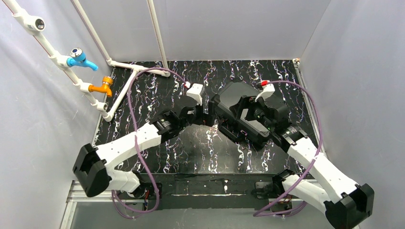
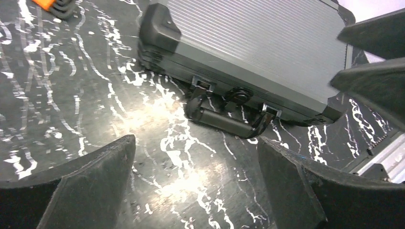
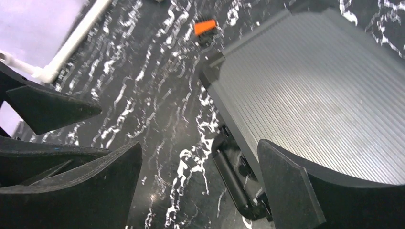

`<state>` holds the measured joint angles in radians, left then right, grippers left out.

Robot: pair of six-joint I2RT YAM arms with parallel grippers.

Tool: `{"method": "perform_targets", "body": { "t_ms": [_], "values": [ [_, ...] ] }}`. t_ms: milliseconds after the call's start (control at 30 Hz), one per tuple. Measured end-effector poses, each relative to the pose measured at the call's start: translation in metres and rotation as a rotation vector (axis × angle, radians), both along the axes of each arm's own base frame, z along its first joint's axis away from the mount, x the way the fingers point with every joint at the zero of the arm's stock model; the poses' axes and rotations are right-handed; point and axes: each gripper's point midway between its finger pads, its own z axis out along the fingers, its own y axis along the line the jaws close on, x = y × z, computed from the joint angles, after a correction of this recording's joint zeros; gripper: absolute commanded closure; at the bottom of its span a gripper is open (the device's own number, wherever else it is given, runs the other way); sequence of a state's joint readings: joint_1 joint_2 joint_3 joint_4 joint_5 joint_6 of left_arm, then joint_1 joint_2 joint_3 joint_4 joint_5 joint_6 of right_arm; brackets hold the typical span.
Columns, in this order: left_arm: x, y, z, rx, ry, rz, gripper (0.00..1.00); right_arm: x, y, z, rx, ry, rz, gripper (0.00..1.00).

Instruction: Pack up texas hold em set

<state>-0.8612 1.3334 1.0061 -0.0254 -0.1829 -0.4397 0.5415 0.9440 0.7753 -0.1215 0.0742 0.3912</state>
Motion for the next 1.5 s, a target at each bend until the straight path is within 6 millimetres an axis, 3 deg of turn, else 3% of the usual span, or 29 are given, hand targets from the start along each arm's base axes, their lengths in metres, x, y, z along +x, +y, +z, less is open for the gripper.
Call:
{"method": "perform_targets", "body": {
  "t_ms": [133,400,667,767,933,1033,1333,1500],
  "values": [
    [-0.005,0.027,0.022,0.042,-0.064,0.035,0.02,-0.004,0.003,0.028,0.059,-0.074,0.021,0.02],
    [-0.021,0.09,0.072,0.111,-0.216,0.125,0.02,-0.004,0.005,0.041,0.092,-0.095,0.02,0.02],
    [-0.032,0.157,0.097,0.224,-0.329,0.273,0.02,-0.005,0.004,0.059,0.135,-0.147,0.013,0.02],
    [-0.035,0.181,0.09,0.299,-0.365,0.321,0.02,-0.005,0.002,0.064,0.15,-0.153,0.001,0.02],
    [-0.041,0.208,0.058,0.427,-0.383,0.354,0.02,-0.004,0.0,0.066,0.158,-0.159,-0.015,0.02],
    [-0.043,0.213,0.044,0.469,-0.378,0.348,0.02,-0.003,0.0,0.066,0.163,-0.156,-0.022,0.02],
    [-0.041,0.217,0.048,0.484,-0.4,0.365,0.02,0.006,0.003,0.056,0.158,-0.128,-0.038,0.02],
    [-0.041,0.218,0.047,0.495,-0.4,0.363,0.02,0.01,-0.003,0.068,0.186,-0.176,-0.08,0.02]
  ]
}}
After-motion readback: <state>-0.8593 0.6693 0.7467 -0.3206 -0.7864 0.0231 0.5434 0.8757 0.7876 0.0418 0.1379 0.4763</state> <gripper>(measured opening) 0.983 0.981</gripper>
